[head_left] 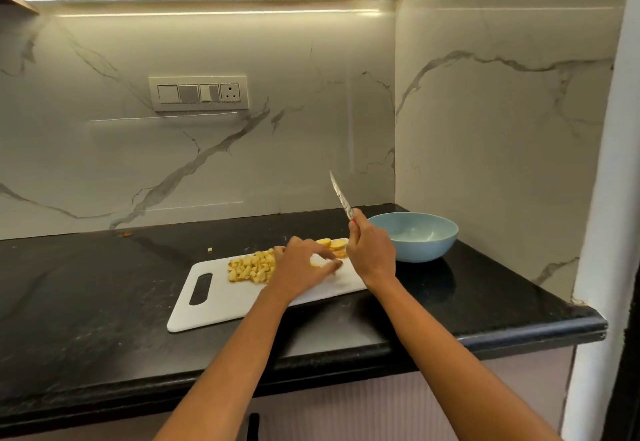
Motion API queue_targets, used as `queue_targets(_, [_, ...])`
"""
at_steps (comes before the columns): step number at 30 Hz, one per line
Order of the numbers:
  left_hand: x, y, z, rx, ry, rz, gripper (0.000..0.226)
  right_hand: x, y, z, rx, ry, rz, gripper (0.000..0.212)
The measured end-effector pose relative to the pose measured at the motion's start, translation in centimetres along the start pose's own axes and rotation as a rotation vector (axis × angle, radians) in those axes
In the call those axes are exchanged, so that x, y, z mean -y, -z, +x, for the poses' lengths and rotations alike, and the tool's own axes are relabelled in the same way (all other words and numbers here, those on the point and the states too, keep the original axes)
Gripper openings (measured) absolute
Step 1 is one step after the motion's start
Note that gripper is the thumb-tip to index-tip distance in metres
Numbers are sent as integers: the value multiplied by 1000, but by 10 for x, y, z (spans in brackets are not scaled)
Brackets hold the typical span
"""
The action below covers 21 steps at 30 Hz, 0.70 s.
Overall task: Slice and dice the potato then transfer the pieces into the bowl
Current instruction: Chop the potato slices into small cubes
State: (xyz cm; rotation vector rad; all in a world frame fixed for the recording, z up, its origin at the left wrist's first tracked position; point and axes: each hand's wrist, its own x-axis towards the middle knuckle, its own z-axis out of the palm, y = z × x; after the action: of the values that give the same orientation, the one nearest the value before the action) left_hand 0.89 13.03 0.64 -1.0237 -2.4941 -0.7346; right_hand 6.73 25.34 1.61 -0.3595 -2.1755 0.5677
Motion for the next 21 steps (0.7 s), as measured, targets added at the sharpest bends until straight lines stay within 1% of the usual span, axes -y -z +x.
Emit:
queue_targets(2, [-8, -5, 2, 113, -47, 3, 19, -2, -4, 6, 1, 29, -5, 40])
queue_targets(4, [-6, -3, 8, 123, -21, 58, 17, -4, -8, 13, 3, 68, -13, 40])
queue_targets(7, [3, 1, 14, 59, 57, 226, 18, -9, -12, 22, -14, 85, -21, 40])
queue_targets(8, [6, 2, 15, 26, 83, 246, 19, -10, -12, 25, -30, 84, -17, 40])
queue_targets(13, [7, 4, 23, -181, 229, 162, 26, -12, -11, 35, -111, 84, 48, 42])
queue_targets(16, [-1, -2, 27, -176, 284, 169, 25, -10, -13, 36, -104, 121, 74, 42])
queue_targets(18, [-5, -6, 28, -171, 273, 220, 24, -11, -15, 35, -104, 139, 84, 42])
queue_targets(21, [-11, -10, 31, -175, 271, 281, 24, -13, -16, 35, -150, 131, 126, 42])
